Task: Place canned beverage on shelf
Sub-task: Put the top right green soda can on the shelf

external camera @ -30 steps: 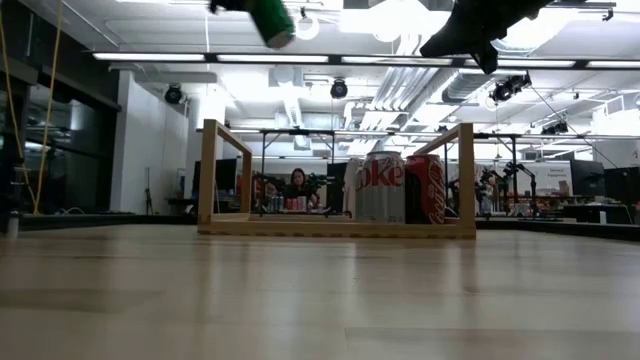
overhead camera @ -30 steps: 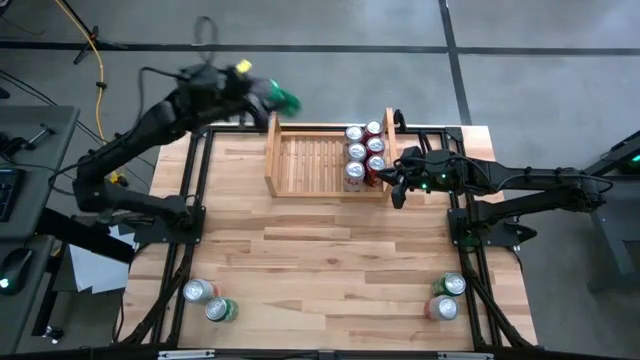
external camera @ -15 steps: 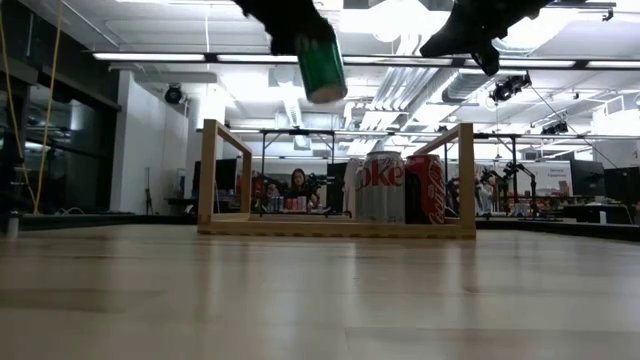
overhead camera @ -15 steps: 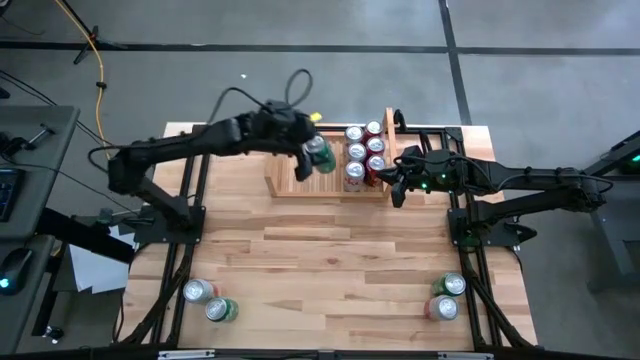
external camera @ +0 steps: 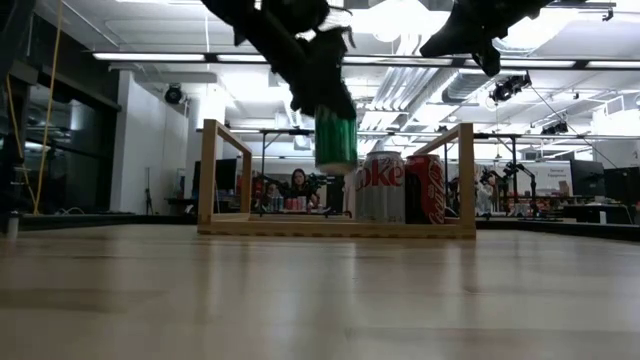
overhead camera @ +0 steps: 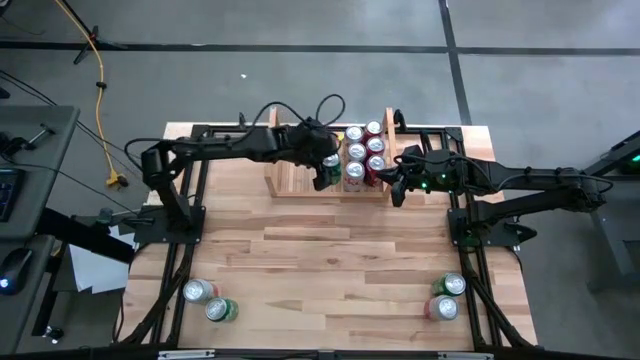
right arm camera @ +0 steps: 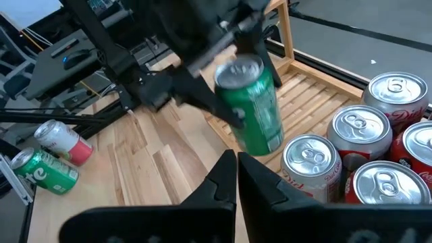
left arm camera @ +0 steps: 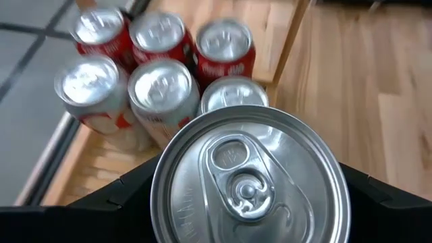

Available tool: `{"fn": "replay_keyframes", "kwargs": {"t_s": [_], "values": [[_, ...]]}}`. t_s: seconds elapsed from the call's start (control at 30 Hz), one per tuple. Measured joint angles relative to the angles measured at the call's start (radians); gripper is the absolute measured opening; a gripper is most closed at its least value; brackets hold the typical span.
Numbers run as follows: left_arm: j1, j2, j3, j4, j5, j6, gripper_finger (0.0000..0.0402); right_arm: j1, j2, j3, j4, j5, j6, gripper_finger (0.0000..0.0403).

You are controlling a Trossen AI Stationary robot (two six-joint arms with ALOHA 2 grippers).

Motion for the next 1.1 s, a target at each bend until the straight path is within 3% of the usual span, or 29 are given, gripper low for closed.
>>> {"fn": "replay_keyframes", "kwargs": {"t_s": [0.57,0.7,1.1], "values": [[-0.006,0.106,-0.004,0.07,0.004,0.085,0.0285,0.0,0.0,0.0,0.0,0.0,0.0,0.0],[-0.014,0.104,-0.044,0.108,-0.005,0.148,0.0285,0.0,0.0,0.0,0.0,0.001,0.0,0.0],[-0.029,0.105,-0.133,0.263,-0.016,0.135,0.0285,0.0,0.0,0.0,0.0,0.001,0.005,0.0]]}}
